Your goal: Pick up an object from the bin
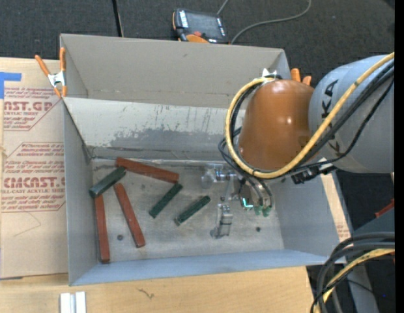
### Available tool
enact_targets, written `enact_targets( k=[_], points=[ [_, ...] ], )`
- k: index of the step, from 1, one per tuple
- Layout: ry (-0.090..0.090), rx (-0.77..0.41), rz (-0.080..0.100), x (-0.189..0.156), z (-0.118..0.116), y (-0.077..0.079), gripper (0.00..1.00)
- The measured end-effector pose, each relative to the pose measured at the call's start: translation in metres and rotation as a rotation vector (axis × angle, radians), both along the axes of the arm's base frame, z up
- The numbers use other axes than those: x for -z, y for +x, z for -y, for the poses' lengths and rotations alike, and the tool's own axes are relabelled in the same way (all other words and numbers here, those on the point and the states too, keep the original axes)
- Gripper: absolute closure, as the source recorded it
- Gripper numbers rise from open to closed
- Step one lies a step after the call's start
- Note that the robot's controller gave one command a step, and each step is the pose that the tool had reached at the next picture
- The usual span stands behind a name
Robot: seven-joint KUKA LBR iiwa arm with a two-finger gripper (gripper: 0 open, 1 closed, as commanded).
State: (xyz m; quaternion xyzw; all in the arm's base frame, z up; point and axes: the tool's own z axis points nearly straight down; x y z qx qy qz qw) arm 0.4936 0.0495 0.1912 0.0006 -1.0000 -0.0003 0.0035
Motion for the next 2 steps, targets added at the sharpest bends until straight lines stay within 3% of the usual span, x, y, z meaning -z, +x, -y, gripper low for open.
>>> enact_targets(
  k=[1, 2],
  points=[
    [0.001, -0.303, 0.008, 0.033, -0.013, 0.029, 0.00],
    [0.002, -0.508, 0.006, 0.057, -0.012, 0.026, 0.00]
  ],
)
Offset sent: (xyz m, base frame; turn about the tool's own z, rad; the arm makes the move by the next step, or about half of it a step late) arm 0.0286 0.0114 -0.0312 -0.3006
